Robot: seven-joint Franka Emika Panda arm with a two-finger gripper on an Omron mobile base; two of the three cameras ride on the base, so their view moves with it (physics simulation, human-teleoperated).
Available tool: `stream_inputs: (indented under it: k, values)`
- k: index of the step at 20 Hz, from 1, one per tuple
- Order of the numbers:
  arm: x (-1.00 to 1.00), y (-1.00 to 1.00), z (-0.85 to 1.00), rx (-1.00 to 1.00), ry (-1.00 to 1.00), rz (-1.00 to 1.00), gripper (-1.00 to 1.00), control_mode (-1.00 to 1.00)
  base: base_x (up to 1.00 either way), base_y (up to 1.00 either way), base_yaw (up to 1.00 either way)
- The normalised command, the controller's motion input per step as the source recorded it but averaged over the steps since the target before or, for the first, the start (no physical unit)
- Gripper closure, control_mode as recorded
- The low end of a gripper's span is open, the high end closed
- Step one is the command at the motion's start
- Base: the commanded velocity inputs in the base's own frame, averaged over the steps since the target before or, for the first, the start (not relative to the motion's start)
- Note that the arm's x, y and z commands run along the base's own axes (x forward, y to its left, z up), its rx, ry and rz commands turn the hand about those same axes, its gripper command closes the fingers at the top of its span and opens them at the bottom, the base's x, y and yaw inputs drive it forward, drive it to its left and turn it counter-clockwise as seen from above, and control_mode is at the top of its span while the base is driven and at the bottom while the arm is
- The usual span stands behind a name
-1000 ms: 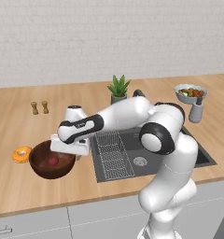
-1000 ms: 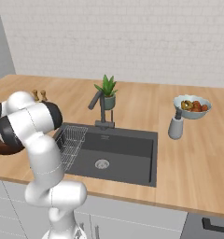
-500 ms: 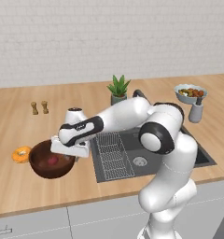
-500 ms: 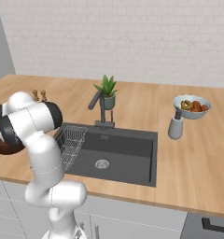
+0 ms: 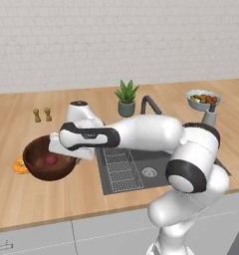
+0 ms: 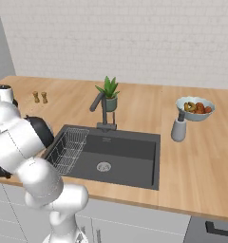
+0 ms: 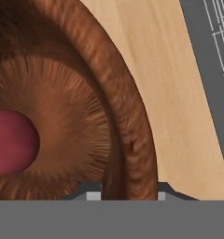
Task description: Pick the tomato from the sink and place it in the bowl. Then pick the bowl and place it in the microwave. Then close the microwave door and press the start button.
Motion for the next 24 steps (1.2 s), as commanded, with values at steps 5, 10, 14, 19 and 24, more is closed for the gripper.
stream_inputs:
  k: [5,10,14,19,24]
  values:
    - [-0.42,-0.26,1.00,0.07,-0.14,-0.01,1.00,-1.00,0.00,0.00,0.00]
    - [-0.34,-0.68,1.00,0.00,-0.01,0.00,1.00,-1.00,0.00,0.00,0.00]
    - [-0.33,-0.94,1.00,0.00,0.00,0.00,1.00,-1.00,0.00,0.00,0.00]
    - [-0.31,-0.96,0.93,0.00,0.00,0.00,1.00,-1.00,0.00,0.00,0.00]
    - [-0.51,-0.57,0.10,-0.05,0.00,-0.06,1.00,-1.00,0.00,0.00,0.00]
